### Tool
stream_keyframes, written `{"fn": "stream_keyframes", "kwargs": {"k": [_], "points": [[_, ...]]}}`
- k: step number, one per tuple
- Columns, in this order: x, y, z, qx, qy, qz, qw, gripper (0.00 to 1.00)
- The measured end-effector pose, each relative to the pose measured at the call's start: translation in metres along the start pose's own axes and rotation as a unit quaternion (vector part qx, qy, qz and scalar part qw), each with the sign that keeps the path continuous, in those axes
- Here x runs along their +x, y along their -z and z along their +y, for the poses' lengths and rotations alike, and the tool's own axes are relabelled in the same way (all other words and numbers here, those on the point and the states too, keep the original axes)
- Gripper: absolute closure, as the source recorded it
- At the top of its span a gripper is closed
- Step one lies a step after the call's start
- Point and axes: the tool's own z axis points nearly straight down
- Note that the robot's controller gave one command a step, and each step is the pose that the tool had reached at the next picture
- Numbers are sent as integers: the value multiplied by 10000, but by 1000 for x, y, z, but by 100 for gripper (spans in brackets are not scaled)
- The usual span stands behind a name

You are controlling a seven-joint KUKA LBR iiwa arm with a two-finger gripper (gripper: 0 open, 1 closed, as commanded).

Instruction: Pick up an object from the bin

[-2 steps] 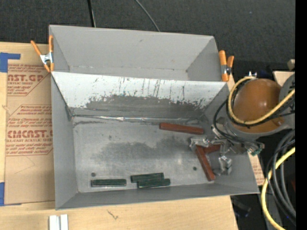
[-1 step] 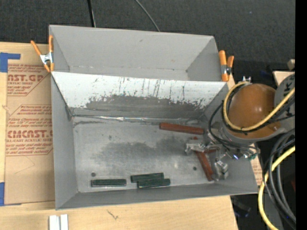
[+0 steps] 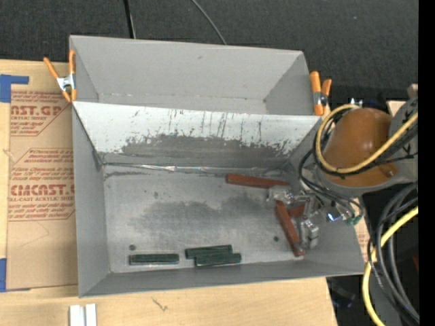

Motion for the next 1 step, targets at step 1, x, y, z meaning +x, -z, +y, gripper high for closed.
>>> {"fn": "stream_keyframes", "kwargs": {"k": [1], "points": [[3, 4, -4, 20, 569, -9, 9984, 0]]}}
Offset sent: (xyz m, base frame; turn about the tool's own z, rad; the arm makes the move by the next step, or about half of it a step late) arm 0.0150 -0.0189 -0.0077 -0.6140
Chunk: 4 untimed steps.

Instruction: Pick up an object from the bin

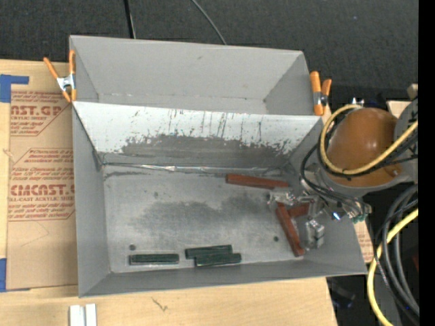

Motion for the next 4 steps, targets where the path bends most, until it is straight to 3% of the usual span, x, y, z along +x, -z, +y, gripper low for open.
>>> {"fn": "stream_keyframes", "kwargs": {"k": [1, 2, 3, 4], "points": [[0, -3, -2, -8, 589, 7, 9983, 0], [-14, 24, 17, -17, 1239, 9, 9923, 0], [-5, 14, 17, -6, 633, -7, 9980, 0], [-7, 5, 7, -11, 2146, 4, 9767, 0]]}}
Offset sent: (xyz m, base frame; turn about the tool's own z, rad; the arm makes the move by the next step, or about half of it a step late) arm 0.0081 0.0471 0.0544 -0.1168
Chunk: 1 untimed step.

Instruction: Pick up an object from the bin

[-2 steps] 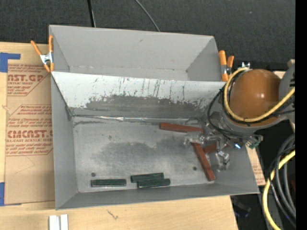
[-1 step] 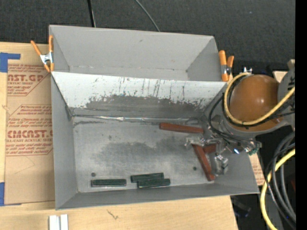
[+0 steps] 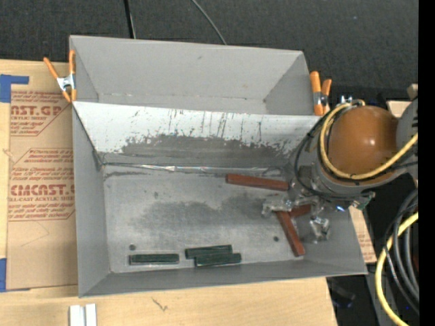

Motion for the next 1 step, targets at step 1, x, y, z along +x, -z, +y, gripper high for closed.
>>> {"fn": "stream_keyframes", "kwargs": {"k": [1], "points": [[12, -6, -4, -35, 1440, -47, 9896, 0]]}}
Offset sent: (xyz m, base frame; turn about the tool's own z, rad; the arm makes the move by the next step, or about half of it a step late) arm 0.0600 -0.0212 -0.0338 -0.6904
